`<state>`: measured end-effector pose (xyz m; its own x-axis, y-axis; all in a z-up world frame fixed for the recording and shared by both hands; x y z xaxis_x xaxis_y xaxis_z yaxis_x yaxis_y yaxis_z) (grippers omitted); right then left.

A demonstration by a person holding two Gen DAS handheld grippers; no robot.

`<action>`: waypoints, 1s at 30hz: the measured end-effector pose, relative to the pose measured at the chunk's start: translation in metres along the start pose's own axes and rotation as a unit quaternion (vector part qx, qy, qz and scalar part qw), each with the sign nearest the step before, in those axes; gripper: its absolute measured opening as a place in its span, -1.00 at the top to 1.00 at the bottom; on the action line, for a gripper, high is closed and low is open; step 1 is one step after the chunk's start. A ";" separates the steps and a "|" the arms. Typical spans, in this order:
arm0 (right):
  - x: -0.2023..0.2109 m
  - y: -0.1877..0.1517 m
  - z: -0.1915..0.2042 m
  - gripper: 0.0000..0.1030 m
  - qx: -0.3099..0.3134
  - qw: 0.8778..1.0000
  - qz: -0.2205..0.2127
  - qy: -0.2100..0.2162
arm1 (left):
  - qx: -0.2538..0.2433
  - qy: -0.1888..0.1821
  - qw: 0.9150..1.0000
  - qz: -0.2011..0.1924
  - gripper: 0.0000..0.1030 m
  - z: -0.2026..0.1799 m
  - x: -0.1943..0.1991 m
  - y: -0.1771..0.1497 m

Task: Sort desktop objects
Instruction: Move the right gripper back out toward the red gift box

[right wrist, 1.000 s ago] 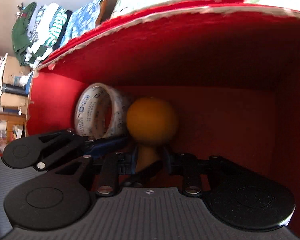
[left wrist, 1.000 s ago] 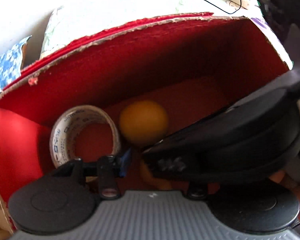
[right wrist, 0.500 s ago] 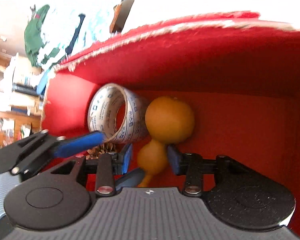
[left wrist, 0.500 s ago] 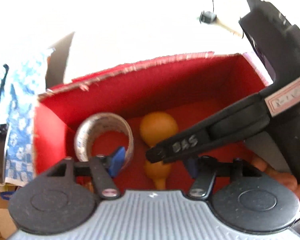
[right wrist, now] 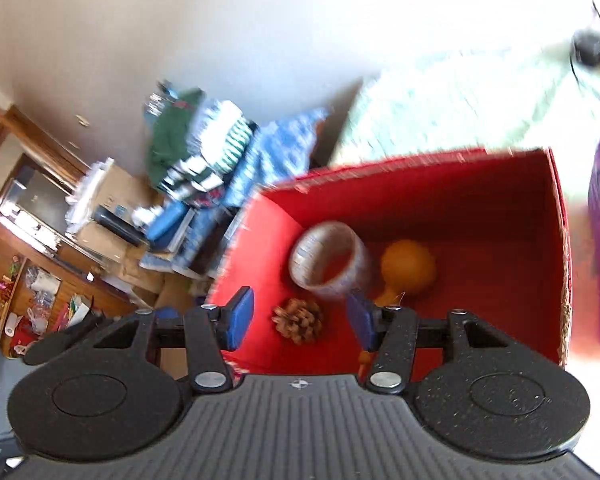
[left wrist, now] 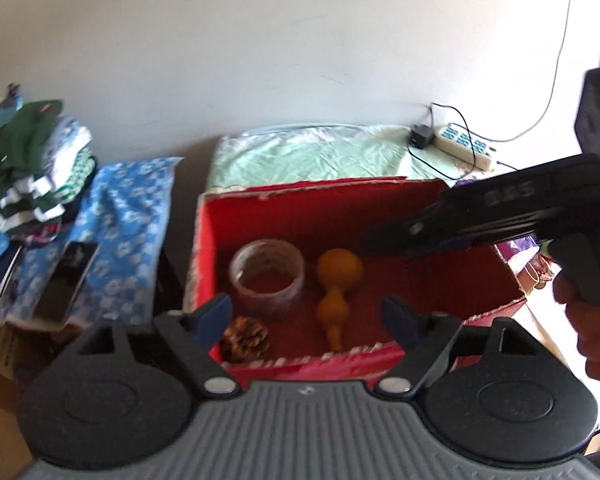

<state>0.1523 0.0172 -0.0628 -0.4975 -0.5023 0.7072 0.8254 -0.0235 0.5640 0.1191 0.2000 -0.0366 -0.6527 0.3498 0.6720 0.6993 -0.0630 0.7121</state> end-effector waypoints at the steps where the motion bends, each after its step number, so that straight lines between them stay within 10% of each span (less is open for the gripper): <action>1: 0.005 -0.003 0.005 -0.08 0.012 1.000 -0.009 0.010 | 0.009 0.007 1.000 -0.001 -0.68 0.008 0.006 -0.007; 7: -0.003 -0.032 0.051 -0.08 0.094 0.993 0.000 0.073 | 0.067 0.034 0.996 0.044 -0.62 0.037 0.011 -0.074; 12: -0.038 -0.076 0.058 0.06 0.121 0.991 0.057 0.023 | 0.059 0.024 0.993 0.100 -0.05 0.050 0.010 -0.119; 18: -0.063 -0.111 0.041 0.18 0.033 0.991 0.130 -0.009 | 0.094 -0.043 0.984 0.142 0.10 0.073 0.007 -0.156; 30: -0.074 -0.142 0.046 0.32 0.007 0.988 0.115 -0.099 | 0.096 -0.193 0.967 0.137 0.05 0.078 -0.008 -0.168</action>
<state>0.0597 0.0971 -0.1754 -0.3415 -0.3139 0.8859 0.9195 0.0837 0.3841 0.0291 0.2807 -0.1774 -0.3026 0.6702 0.6776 0.8961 -0.0421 0.4418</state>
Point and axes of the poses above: each gripper's, at about its wrist camera, not at the fingertips, and x roughly against the way its jaws point, z to its left, y to its top, the point moved 9 cm from there along -x, roughly the way its jaws point, and after that the axes turned 13 degrees about -y, right-handed, at the moved point
